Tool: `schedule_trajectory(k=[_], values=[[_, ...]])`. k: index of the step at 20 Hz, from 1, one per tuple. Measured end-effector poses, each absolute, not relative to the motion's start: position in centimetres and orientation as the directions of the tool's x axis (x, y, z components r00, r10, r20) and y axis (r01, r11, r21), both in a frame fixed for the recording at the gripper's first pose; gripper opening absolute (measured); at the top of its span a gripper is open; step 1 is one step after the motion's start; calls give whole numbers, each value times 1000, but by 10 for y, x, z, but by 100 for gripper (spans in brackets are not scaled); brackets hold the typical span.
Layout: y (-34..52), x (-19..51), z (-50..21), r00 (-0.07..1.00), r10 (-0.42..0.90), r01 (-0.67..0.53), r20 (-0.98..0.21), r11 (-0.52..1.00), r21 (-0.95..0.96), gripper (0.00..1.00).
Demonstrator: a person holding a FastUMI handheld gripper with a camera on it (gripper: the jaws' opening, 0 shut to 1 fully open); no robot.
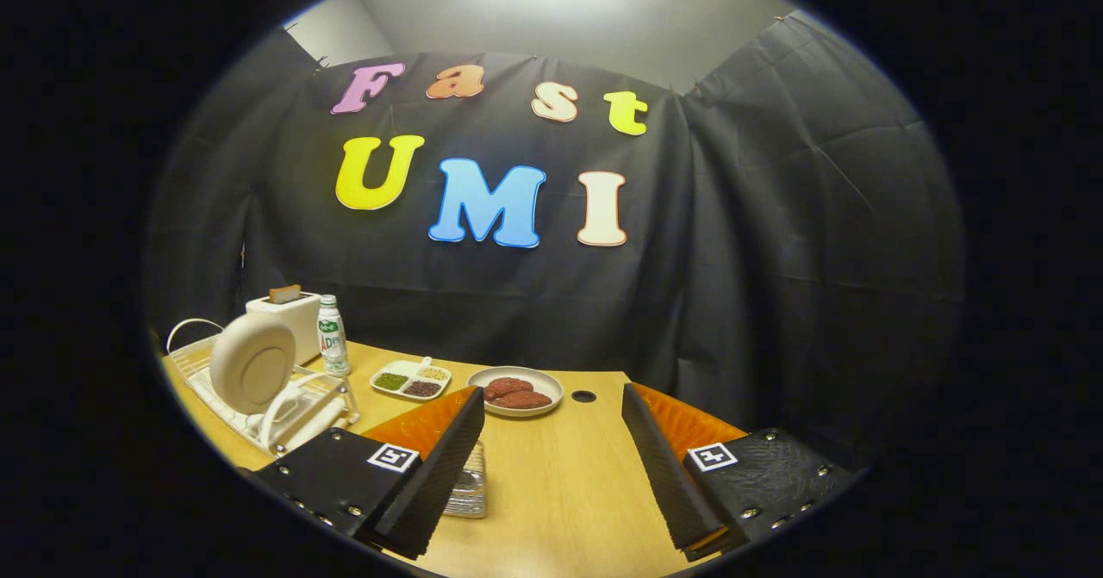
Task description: Take the plate from the dish rack, then take the spoon from the basket and place it into the plate.
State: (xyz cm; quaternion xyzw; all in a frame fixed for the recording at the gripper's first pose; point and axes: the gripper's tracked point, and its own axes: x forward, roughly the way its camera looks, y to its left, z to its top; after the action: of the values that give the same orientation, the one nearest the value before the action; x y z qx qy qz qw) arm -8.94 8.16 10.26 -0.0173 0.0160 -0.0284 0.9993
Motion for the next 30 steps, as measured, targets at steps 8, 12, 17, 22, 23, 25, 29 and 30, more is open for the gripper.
schedule_trajectory(k=[8, 12, 17, 22, 23, 25, 29, 30], values=[[204, -126, 152, 999, -4, 4, -54, 1000, 3, 98], [264, -125, 157, 997, 39, -39, -72, 999, 4, 98], [325, -112, 139, 986, 59, -60, -157, 998, 0, 91], [372, -87, 123, 973, 22, -26, -229, 1000, -14, 75], [380, -82, 117, 969, 14, -22, -246, 999, -28, 75], [396, -73, 107, 962, 0, -17, -275, 998, -58, 75], [417, -51, 87, 941, -45, 5, -335, 993, -121, 65], [417, -43, 82, 935, -74, 22, -348, 988, -151, 56]])
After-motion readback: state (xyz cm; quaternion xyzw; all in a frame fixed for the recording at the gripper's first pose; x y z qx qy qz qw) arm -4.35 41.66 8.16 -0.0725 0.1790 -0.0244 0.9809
